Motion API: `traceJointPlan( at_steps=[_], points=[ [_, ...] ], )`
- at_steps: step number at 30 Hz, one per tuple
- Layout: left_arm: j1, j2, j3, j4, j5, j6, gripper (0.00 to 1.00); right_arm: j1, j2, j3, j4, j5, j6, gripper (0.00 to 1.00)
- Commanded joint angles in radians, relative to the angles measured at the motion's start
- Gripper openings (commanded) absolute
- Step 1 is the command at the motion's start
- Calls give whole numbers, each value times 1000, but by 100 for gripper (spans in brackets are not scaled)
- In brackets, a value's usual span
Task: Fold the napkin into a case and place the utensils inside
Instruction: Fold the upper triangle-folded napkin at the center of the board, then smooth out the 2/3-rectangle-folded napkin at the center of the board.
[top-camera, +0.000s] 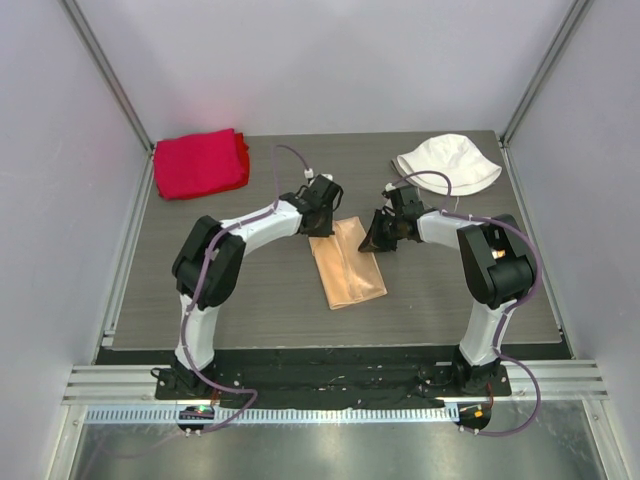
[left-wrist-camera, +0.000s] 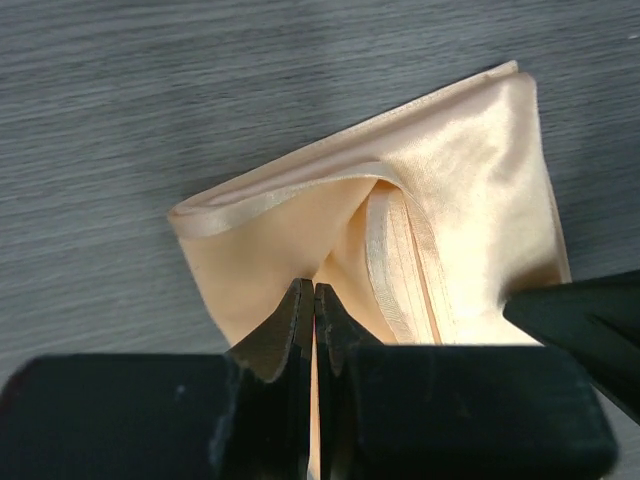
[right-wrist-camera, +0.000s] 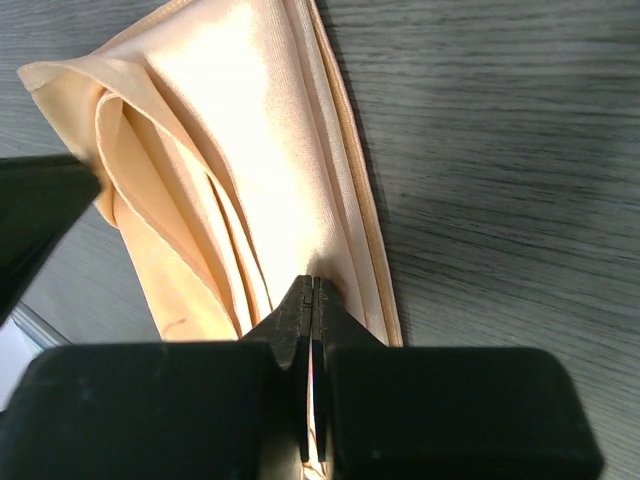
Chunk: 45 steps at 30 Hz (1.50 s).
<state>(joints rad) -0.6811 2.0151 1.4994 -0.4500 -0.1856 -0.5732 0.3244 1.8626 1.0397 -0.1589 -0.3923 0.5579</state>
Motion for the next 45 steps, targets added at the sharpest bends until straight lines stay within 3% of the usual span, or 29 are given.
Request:
traceJointPlan(
  at_steps=[1,12,21,25,32,41,45],
  points=[
    [12,63,48,92,80,-34,5,7,-8,0,-60,70,-46,1],
    [40,114,56,178,137,-79,5,50,15,-6,-45,63,-33,1],
    [31,-139,-149,228,210,-79,16,54,-37,28,-85,83,-62,1],
    [26,-251,-267,228,230,-122,13,61,-65,62,-114,69,-93,1],
    [22,-358,-465,284,322,-197,9,154,-166,57,-137,29,-99,20],
    [9,-469,-580,278,322,-180,9,278,-163,-15,-73,-37,-21,22],
    [-72,-478,-570,284,302,-165,10,289,-223,-96,-77,-5,2,24]
  ],
)
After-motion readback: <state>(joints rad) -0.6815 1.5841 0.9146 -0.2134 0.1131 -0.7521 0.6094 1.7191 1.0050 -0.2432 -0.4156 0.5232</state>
